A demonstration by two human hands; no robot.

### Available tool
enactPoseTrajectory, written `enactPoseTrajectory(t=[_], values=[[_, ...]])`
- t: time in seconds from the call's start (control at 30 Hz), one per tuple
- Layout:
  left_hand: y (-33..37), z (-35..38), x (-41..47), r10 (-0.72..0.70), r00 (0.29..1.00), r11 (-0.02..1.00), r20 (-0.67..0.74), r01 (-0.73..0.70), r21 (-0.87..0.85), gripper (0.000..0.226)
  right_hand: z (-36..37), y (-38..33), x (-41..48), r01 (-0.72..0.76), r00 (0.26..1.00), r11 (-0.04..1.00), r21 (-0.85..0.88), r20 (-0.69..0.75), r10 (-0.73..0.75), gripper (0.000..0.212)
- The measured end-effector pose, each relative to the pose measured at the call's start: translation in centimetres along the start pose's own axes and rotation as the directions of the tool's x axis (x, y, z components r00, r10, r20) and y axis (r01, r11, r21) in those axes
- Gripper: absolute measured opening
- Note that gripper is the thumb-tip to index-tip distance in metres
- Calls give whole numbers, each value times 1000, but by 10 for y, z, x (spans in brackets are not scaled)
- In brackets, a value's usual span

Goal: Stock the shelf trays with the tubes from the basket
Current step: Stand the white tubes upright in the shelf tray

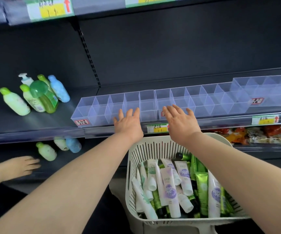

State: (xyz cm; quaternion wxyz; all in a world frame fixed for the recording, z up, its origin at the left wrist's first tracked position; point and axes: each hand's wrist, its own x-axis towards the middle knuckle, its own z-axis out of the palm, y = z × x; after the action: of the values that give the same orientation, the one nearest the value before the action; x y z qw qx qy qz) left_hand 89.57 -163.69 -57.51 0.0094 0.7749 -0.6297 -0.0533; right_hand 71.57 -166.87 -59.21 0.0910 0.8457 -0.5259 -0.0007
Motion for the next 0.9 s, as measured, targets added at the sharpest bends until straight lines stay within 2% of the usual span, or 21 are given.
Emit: enactPoseTrajectory(t=[0.27,0.33,0.4,0.47,0.5,0.57,0.7,0.77,0.9], values=[[17,1,-7,45,999,998,8,-45,-42,87,-2,16,-15,-41,999,994,97,-12,42,73],[16,4,-15,71,991,994,-111,-79,-73,80,-2,15,-25,-24,995,990,141,-94,37,69],[14,10,-25,138,946,981,-293,-171,-89,65,3,14,-39,13,987,988,157,-158,12,63],[13,18,-34,213,902,954,-375,-275,-119,50,14,12,-54,53,989,986,161,-143,-30,57],[14,24,-39,249,903,937,-351,-316,-149,44,21,11,-61,58,993,983,172,-110,-40,54],[15,37,-45,303,928,917,-216,-345,-199,37,37,10,-73,42,999,981,191,-13,-40,51],[20,70,-47,292,952,935,95,-264,-236,36,67,18,-87,-21,984,985,171,177,-9,48],[26,84,-46,304,933,939,192,-260,-224,36,77,24,-92,-49,974,986,162,227,11,46],[40,105,-42,374,856,928,358,-348,-136,38,91,30,-92,-80,951,982,172,308,23,37]])
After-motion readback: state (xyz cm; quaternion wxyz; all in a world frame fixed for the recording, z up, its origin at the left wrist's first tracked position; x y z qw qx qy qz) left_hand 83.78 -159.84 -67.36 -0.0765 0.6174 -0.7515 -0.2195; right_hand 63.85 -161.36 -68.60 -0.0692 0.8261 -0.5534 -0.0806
